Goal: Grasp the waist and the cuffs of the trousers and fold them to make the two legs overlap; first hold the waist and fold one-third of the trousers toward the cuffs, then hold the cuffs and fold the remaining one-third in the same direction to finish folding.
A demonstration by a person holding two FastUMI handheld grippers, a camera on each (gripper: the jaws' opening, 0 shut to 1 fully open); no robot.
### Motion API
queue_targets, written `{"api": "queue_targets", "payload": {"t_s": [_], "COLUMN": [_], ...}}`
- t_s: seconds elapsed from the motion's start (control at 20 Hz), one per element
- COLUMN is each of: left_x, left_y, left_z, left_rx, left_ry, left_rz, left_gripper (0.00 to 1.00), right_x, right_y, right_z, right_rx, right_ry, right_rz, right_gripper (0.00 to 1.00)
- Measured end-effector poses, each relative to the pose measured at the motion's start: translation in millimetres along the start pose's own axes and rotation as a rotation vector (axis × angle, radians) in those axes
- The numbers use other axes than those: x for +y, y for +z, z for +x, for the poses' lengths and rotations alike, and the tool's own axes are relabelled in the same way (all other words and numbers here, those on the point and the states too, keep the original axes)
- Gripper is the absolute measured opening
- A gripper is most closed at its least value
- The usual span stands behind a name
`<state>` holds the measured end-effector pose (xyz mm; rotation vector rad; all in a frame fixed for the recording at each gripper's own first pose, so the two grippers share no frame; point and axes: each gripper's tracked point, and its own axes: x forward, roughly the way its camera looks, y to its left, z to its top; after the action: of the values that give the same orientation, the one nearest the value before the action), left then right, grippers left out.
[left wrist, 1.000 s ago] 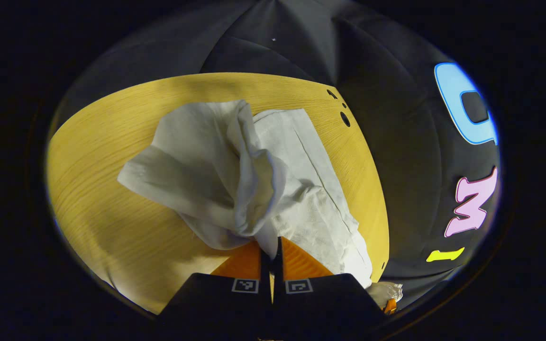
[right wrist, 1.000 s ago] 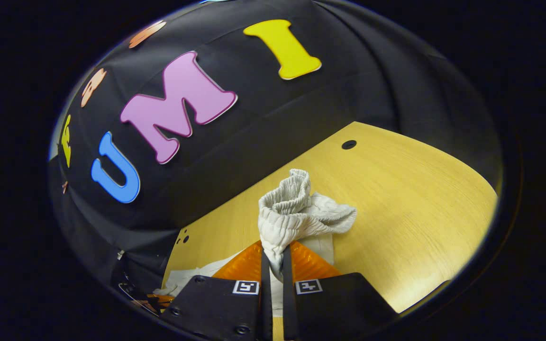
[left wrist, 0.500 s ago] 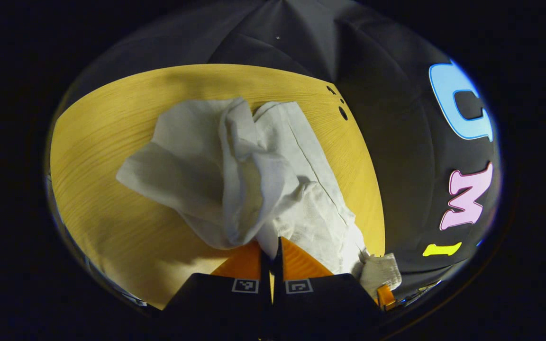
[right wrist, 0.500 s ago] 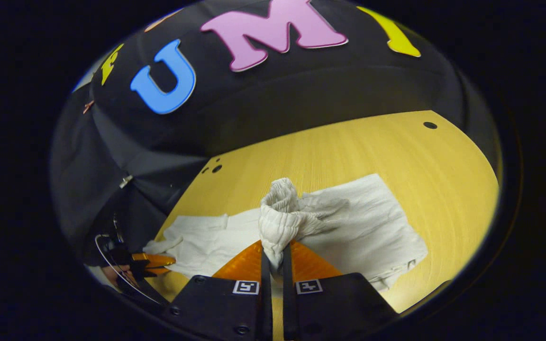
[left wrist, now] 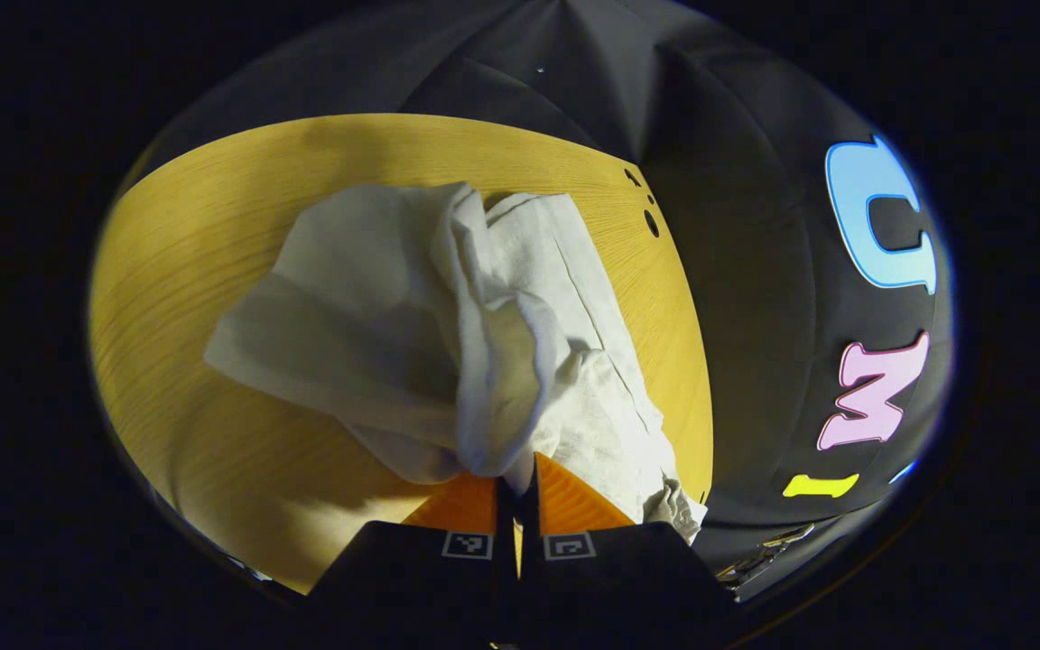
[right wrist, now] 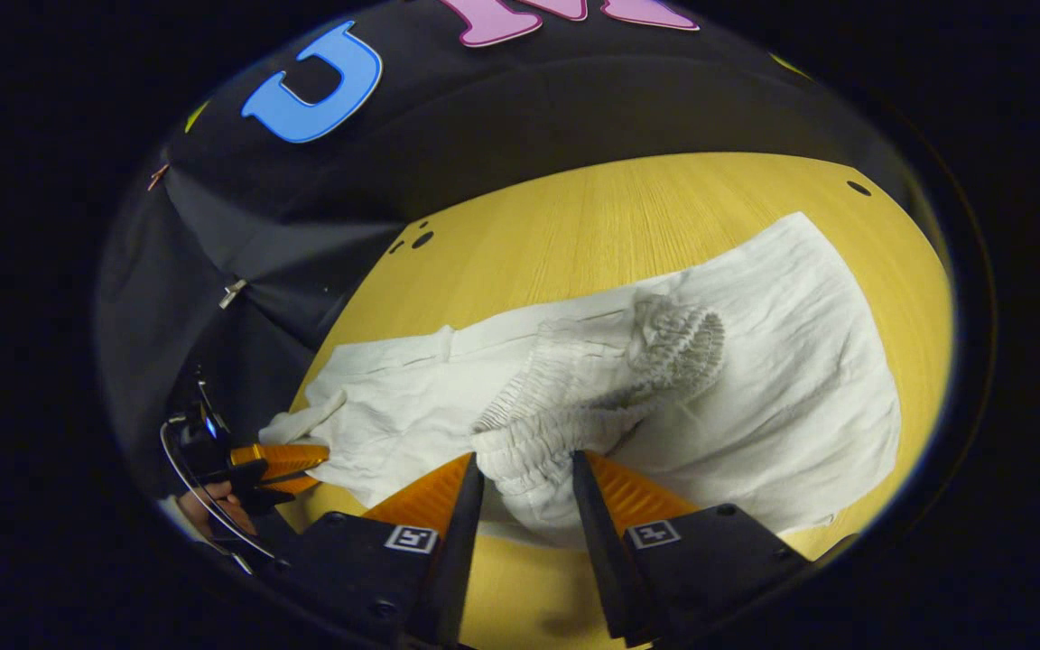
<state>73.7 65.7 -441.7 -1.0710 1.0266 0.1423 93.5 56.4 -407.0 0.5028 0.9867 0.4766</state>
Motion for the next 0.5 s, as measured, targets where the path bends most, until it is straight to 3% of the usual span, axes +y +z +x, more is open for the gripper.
{"api": "queue_targets", "payload": {"t_s": [0.05,0.1,0.2,0.5], "left_x": [-0.5,-1.2,-0.7,-11.1], "left_y": [0.7,0.9,4.0,19.5], "left_z": [-1.0,-1.3,-2.3,1.5], "left_rx": [0.003,0.005,0.004,-0.019], "left_ry": [-0.006,-0.011,-0.021,-0.051], "left_rz": [-0.004,-0.01,-0.021,-0.071], "left_gripper": [0.06,0.06,0.06,0.06], "right_x": [6.4,18.2,35.8,-11.1], "right_y": [6.8,11.3,14.0,30.1], "right_z": [-5.2,-7.4,-7.8,-47.8], "right_rx": [-0.022,-0.036,-0.042,-0.069], "right_ry": [0.027,0.066,0.117,0.073], "right_rz": [0.014,0.036,0.089,0.141], "right_gripper": [0.59,0.69,0.69,0.69]}}
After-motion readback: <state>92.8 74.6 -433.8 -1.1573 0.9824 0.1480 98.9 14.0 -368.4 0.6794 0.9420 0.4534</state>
